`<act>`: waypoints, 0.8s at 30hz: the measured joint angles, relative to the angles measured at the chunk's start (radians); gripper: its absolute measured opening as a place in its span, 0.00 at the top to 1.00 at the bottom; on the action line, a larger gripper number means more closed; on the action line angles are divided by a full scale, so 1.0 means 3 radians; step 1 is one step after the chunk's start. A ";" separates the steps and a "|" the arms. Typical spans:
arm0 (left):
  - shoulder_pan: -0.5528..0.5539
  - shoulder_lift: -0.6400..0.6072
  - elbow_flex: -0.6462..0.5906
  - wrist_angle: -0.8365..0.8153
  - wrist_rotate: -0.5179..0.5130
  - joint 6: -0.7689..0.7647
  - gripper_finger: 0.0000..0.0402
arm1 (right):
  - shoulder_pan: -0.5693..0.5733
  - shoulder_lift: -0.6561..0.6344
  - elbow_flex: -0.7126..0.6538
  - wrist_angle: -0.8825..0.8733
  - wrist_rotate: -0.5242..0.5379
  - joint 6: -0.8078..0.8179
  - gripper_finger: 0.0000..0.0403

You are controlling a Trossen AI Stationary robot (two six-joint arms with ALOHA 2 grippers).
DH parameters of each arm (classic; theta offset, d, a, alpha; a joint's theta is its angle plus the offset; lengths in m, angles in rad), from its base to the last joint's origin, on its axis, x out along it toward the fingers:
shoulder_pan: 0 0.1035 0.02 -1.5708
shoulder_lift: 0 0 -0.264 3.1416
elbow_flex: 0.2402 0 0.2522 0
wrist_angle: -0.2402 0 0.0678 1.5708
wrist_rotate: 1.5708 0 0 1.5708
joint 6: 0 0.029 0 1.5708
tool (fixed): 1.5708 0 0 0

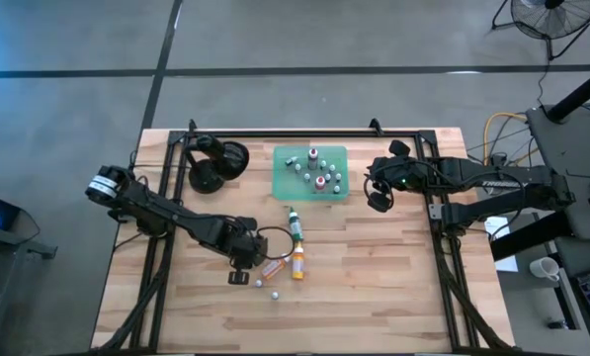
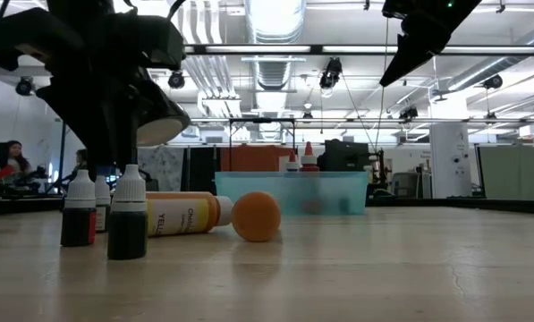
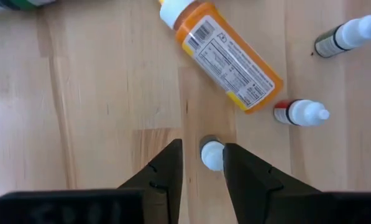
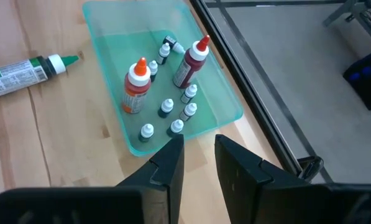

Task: Pick & Place food coloring
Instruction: Put the middle left small green food coloring bottle into the bin

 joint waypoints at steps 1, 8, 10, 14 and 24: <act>-0.0003 0.0000 0.0004 -0.0006 0.0001 0.0001 0.77 | 0.0000 0.0000 0.0000 0.0000 0.0000 0.0000 0.80; -0.0027 0.0000 0.0002 -0.0067 0.0003 0.0084 0.62 | 0.0000 0.0000 0.0000 0.0000 0.0001 -0.0037 0.80; -0.0025 0.0000 0.0002 -0.0069 0.0005 0.0094 0.58 | 0.0000 0.0000 0.0000 0.0000 0.0001 -0.0034 0.80; -0.0028 0.0003 0.0004 -0.0057 0.0074 0.0292 0.52 | 0.0000 0.0000 -0.0005 0.0000 0.0001 -0.0036 0.80; -0.0033 0.0219 0.0001 -0.0036 0.0102 0.0460 0.51 | 0.0000 0.0000 -0.0029 -0.0003 0.0001 -0.0025 0.80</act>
